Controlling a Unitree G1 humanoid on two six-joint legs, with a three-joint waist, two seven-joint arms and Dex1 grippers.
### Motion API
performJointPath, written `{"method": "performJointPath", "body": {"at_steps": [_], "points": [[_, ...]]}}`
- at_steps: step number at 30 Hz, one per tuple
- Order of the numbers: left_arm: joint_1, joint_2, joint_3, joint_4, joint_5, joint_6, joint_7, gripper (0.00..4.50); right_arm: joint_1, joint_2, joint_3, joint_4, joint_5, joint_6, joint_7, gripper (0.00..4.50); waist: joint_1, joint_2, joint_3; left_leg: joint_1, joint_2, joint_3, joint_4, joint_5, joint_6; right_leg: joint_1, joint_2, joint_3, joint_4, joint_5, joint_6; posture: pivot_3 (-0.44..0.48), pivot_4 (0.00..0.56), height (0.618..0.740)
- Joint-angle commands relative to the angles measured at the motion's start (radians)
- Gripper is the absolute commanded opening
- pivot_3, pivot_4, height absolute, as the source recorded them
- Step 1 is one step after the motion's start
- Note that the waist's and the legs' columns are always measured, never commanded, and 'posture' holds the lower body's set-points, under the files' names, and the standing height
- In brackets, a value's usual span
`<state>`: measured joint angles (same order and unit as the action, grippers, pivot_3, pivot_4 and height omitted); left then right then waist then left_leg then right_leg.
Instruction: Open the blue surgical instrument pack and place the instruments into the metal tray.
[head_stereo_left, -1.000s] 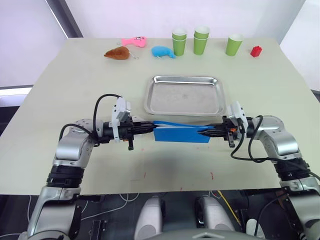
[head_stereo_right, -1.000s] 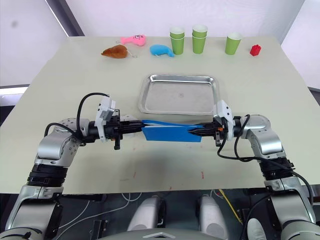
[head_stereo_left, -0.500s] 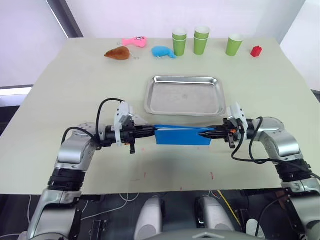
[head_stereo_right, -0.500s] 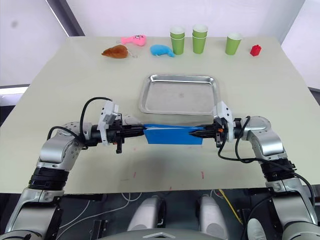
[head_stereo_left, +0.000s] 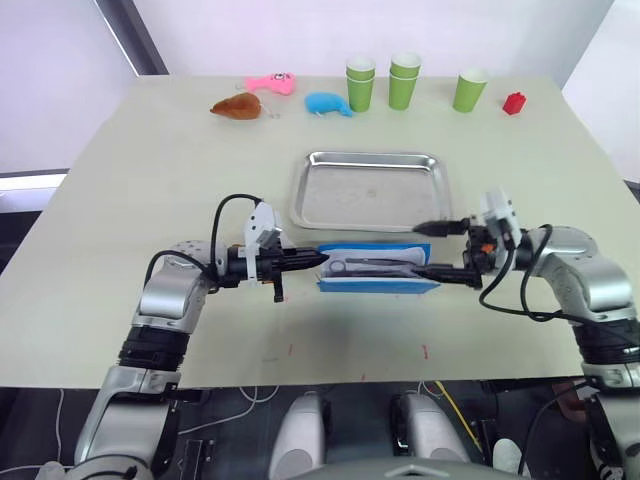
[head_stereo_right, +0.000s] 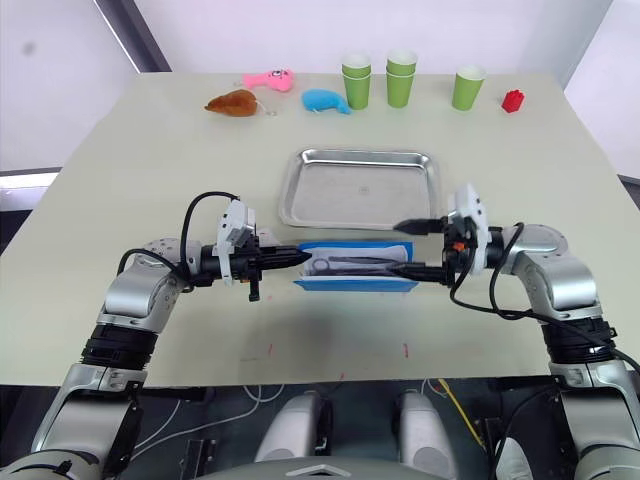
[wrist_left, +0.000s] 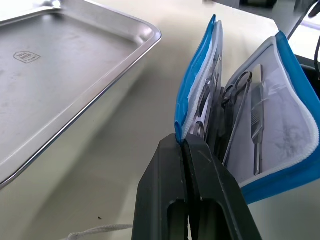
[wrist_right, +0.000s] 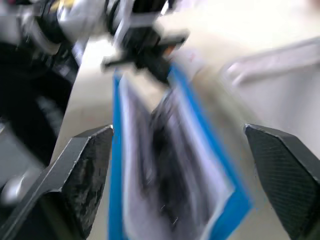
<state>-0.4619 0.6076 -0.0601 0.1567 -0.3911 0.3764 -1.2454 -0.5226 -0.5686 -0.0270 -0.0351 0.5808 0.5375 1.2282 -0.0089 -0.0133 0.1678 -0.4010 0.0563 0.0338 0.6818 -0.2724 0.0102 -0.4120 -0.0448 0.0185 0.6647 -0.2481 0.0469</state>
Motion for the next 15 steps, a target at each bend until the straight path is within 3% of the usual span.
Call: {"method": "performJointPath", "body": {"at_steps": [1,6,9,15], "points": [[-0.009,-0.004,-0.01,-0.001,0.005,-0.016,-0.011,0.0,-0.032,0.017,-0.057,-0.07,0.075,0.049,-0.071,4.48,-0.001,0.0,0.0,0.0,0.0,0.0,0.0,0.0,0.0,0.0,0.0,0.0,0.0,0.0,0.0,0.0,0.15,0.739],[-0.007,-0.004,-0.015,0.004,0.013,-0.024,-0.015,0.0,0.039,-0.047,0.025,-0.069,-0.001,0.014,-0.025,4.48,0.009,-0.001,0.0,0.0,0.0,0.0,0.0,0.0,0.0,0.001,0.0,-0.001,-0.002,0.0,0.0,0.0,0.15,0.739],[-0.001,0.0,-0.014,0.005,0.012,-0.023,-0.019,0.0,0.044,-0.035,0.02,-0.069,0.015,0.024,-0.041,3.7,0.004,0.0,0.0,-0.001,0.0,0.0,0.0,0.0,0.0,0.0,0.0,0.0,-0.002,0.0,0.0,0.0,0.15,0.739],[-0.005,0.0,-0.009,0.012,0.012,-0.03,-0.017,0.0,0.068,-0.043,0.062,-0.076,-0.018,0.005,-0.03,0.67,0.0,-0.001,0.0,0.0,0.0,-0.001,0.0,0.0,0.0,0.001,0.0,0.0,-0.001,0.0,0.0,0.0,0.15,0.739]]}}
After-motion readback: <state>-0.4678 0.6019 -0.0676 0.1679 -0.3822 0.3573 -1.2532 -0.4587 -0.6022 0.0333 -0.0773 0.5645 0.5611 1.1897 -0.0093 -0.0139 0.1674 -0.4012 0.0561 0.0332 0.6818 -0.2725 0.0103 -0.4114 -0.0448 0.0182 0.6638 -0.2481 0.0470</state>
